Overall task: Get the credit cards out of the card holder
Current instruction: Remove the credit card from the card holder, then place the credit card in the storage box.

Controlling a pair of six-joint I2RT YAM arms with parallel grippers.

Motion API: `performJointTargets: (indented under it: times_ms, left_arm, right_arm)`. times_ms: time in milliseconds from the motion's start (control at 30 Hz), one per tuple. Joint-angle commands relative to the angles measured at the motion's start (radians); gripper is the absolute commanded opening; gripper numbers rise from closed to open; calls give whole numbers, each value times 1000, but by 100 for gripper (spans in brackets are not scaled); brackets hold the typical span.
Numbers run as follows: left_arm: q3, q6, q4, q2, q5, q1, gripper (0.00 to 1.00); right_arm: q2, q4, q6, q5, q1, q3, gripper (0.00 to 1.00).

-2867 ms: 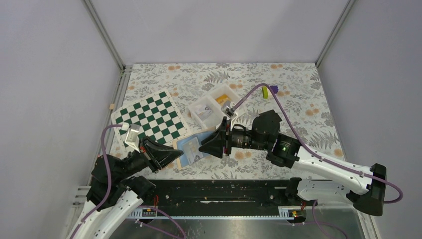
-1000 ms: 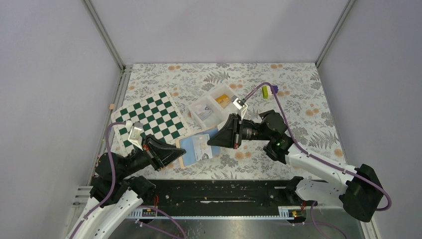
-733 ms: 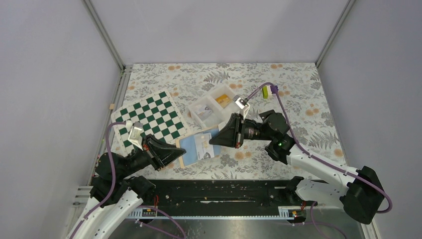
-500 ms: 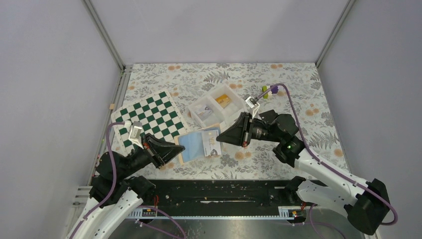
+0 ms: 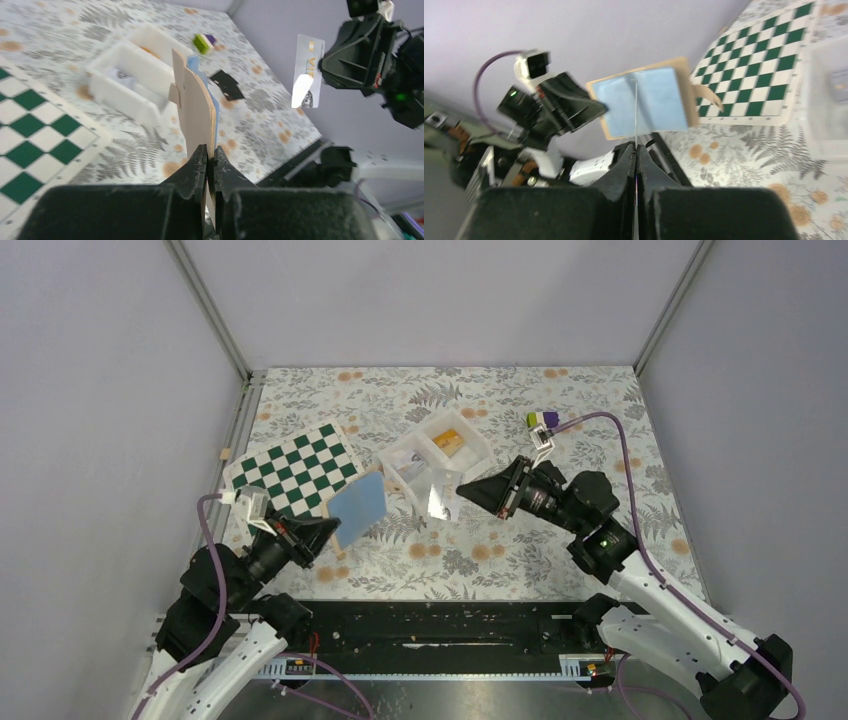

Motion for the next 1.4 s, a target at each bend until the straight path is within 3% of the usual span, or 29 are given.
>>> performJointTargets:
  times_ms: [0,133,467,933,1367]
  left_arm:
    - [82,123,-63,-24,-201,-4,0]
    - [80,151,-86,-61,-278,-3,0]
    - [92,191,-116,-98,-323,-4,0]
    - [77,197,-116,-111,-266,-3,0]
    - [74,200,-112,-111,-251,-4,0]
  right_arm:
    - [15,-33,21,273,-7,-33,0]
    - [108,-8,66,427,-8,-39,0]
    - [514,314,235,672,4,5,0]
    - [866,415,351,1152,189,183,0]
    - [1007,357,459,1173,203,275,0]
